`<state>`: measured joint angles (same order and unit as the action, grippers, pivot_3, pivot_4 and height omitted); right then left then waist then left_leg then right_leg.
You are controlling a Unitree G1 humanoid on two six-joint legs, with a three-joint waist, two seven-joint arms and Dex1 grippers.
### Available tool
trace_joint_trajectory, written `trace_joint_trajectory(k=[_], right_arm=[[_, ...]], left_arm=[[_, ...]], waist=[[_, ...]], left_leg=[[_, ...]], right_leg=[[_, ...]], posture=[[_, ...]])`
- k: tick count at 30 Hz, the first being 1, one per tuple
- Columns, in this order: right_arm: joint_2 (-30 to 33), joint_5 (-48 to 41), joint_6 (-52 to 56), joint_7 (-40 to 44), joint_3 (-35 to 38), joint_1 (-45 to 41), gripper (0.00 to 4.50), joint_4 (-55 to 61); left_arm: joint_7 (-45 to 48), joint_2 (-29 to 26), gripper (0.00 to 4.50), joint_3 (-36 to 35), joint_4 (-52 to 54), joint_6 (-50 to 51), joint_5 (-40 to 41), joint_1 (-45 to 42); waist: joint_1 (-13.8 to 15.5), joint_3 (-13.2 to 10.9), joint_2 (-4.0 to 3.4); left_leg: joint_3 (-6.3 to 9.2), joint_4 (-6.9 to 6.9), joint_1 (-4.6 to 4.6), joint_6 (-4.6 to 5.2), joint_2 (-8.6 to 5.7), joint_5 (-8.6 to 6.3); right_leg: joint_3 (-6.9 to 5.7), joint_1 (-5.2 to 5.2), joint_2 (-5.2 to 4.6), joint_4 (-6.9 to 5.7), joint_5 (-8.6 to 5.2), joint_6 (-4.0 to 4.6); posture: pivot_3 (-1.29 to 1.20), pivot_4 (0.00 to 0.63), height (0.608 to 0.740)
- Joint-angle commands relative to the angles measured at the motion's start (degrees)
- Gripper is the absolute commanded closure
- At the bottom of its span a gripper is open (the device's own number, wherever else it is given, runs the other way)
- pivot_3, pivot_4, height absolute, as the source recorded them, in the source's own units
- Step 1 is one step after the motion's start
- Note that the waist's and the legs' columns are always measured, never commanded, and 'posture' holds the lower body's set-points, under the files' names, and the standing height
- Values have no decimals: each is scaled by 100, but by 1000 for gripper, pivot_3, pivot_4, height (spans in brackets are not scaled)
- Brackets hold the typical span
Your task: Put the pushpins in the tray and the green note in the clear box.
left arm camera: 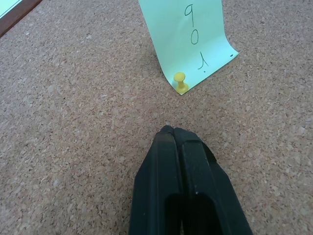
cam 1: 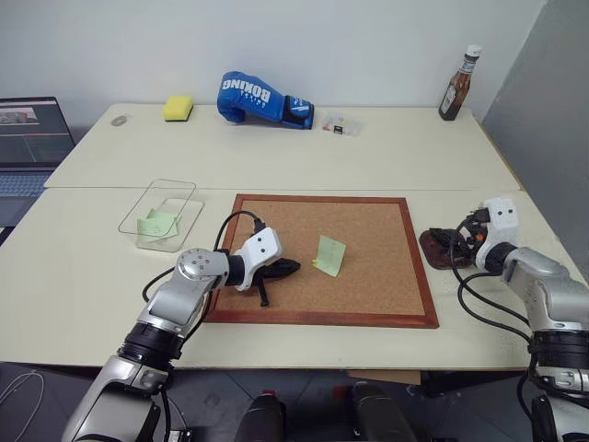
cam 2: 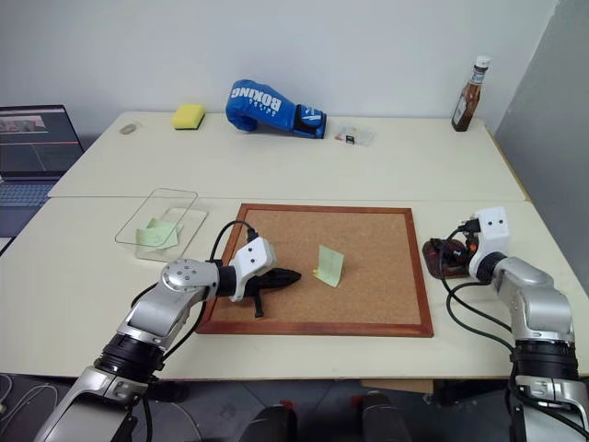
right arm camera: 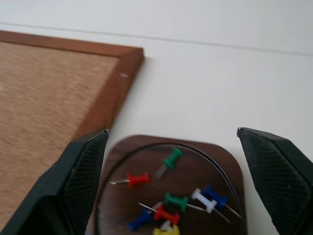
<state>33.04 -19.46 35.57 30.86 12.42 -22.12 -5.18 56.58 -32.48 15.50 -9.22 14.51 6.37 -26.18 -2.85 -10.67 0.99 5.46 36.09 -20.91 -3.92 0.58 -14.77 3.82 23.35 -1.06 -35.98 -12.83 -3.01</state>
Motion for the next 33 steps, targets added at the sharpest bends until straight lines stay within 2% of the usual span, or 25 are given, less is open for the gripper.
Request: trace_joint_trajectory(k=[1, 5, 10, 14, 17, 20, 24, 33], right_arm=[[188, -384, 48, 540, 38, 112, 66, 729], [487, -920, 463, 1338, -211, 431, 66, 1551], [914, -1951, 1510, 2198, -646, 680, 66, 2545], [515, -2182, 1810, 2001, -1140, 296, 66, 2755], [104, -1986, 1697, 1802, -1535, -43, 66, 2583], [-400, -1295, 1058, 1626, -2177, -411, 66, 2005], [-799, -637, 279, 1695, -2670, -672, 66, 1140], [-1202, 357, -1202, 1818, -3099, -788, 66, 9]], left_arm=[[-78, -57, 4500, 303, -541, 208, -451, 201], [-83, -61, 4500, 283, -527, 233, -437, 212], [-56, -74, 4500, 240, -559, 265, -399, 184], [-60, -57, 4500, 197, -552, 306, -358, 155], [-56, -45, 4500, 176, -521, 330, -327, 153], [-109, -40, 4500, 116, -511, 361, -305, 156], [-130, -6, 4500, 119, -513, 387, -315, 137], [-120, 66, 4500, -74, -403, 634, -161, 80]], waist=[[3, 0, 0], [6, 0, 0], [6, -1, 0], [-8, -2, 4], [-9, -4, 8], [-9, -4, 8], [15, -3, 6], [13, -3, 6]], left_leg=[[0, 0, 0, 0, 0, 0], [2, 0, 0, 0, -1, 0], [4, 0, -1, -1, 1, -1], [5, 1, 1, -2, 3, -1], [5, 2, -2, -3, 2, -1], [4, 1, -3, -2, 2, -1], [7, -1, -5, -1, 3, 0], [7, 0, -4, 1, 2, 1]], right_leg=[[0, 0, 0, 0, 0, 0], [0, -1, 0, 0, 0, 0], [-1, 0, -1, 1, -1, 0], [-4, 3, -1, 4, -1, 0], [-3, 13, -2, 7, -1, 0], [-3, 15, -2, 10, -1, 0], [-9, 16, -2, 9, -1, 0], [-9, 9, 1, 0, 0, -1]], posture=[[0, 150, 740], [0, 150, 740], [0, 150, 740], [0, 150, 740], [0, 150, 740], [0, 150, 740], [0, 150, 740], [0, 150, 740]])
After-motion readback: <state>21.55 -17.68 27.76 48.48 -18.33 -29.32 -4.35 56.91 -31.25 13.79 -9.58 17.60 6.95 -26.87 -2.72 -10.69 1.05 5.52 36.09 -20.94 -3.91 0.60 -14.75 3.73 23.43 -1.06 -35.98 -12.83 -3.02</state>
